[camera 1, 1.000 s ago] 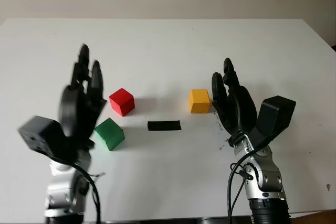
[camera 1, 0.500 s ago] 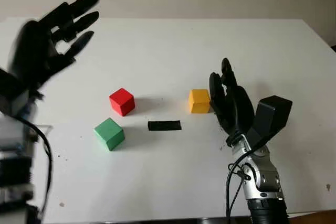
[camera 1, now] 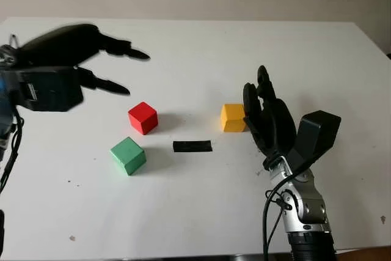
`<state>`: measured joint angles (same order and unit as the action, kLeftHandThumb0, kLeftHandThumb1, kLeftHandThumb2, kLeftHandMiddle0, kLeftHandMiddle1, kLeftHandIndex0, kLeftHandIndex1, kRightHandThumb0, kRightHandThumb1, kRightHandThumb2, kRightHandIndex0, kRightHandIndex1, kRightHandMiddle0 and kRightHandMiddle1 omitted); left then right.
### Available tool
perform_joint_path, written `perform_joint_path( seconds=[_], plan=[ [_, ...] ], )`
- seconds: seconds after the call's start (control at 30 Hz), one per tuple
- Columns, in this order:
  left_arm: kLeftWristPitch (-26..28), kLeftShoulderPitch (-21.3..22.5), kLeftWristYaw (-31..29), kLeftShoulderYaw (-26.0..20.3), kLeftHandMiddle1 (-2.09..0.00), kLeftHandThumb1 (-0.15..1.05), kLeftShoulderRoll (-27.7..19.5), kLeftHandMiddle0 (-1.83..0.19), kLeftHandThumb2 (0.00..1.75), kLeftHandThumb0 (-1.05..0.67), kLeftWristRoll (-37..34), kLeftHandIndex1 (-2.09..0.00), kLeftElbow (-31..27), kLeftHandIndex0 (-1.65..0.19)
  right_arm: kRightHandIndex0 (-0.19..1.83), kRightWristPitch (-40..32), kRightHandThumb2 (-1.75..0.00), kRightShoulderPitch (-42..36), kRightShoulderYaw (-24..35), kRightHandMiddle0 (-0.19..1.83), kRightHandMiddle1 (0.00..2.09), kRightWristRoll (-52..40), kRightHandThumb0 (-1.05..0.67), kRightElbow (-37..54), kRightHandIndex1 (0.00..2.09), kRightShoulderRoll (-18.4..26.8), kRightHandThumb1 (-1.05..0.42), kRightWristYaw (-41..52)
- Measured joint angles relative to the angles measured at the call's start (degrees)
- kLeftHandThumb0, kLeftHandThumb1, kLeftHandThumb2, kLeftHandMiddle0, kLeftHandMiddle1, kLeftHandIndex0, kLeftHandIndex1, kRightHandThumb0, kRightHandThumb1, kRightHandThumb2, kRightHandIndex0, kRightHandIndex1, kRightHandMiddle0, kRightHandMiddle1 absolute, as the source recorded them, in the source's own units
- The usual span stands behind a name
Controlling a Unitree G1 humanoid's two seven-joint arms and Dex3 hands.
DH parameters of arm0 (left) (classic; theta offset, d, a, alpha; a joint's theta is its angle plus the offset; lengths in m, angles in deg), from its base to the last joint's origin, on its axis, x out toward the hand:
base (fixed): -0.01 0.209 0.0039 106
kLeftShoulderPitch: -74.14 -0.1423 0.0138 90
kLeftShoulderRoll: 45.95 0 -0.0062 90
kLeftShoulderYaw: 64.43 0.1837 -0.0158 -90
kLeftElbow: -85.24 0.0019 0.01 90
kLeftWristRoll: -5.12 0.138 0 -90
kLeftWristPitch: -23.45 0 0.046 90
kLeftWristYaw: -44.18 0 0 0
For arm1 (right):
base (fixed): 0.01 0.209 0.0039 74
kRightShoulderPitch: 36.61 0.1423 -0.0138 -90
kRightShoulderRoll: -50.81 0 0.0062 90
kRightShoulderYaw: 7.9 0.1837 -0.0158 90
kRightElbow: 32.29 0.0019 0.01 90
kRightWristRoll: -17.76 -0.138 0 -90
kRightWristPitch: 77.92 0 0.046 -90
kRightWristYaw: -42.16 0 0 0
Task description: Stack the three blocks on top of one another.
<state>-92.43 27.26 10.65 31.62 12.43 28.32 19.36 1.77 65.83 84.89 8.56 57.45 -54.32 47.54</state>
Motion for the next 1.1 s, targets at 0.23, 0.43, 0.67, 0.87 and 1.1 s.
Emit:
perform_joint_path(
  seconds=[0.23,0.43,0.67,0.87,1.1],
  plan=[
    [-3.0,0.4,4.1,4.3,-0.02,0.90,0.0,-0.07,0.05,-0.68,8.6,-0.02,1.8,-0.47,-0.19,0.0,-0.58,0.0,0.0,-0.19,0.00,0.0,-0.60,0.0,0.00,0.0,-1.05,0.0],
    [-3.1,0.4,5.2,5.0,-0.03,0.88,0.0,-0.06,0.05,-0.63,10.4,-0.02,-0.1,-0.48,-0.19,0.1,-0.59,0.0,0.0,-0.19,0.00,0.0,-0.59,0.0,0.00,0.0,-1.05,0.3],
    [-4.8,-0.6,9.5,5.7,-0.04,0.86,0.0,-0.04,0.05,-0.60,13.6,-0.02,-0.8,-0.49,-0.19,0.3,-0.60,0.0,0.0,-0.19,0.00,-0.1,-0.59,0.0,0.00,0.0,-1.05,0.7],
    [-6.6,-0.9,13.2,6.8,-0.04,0.86,0.0,-0.04,0.05,-0.60,16.2,-0.04,0.0,-0.51,-0.19,0.3,-0.59,0.0,0.1,-0.19,0.00,-0.1,-0.59,0.0,0.00,0.0,-1.05,0.8],
    [-6.7,-0.9,13.7,8.3,-0.04,0.87,0.0,-0.02,0.05,-0.58,18.1,-0.02,0.6,-0.49,-0.19,0.5,-0.59,0.0,0.2,-0.19,0.00,-0.1,-0.59,0.0,0.00,0.0,-1.05,0.9]
  ],
)
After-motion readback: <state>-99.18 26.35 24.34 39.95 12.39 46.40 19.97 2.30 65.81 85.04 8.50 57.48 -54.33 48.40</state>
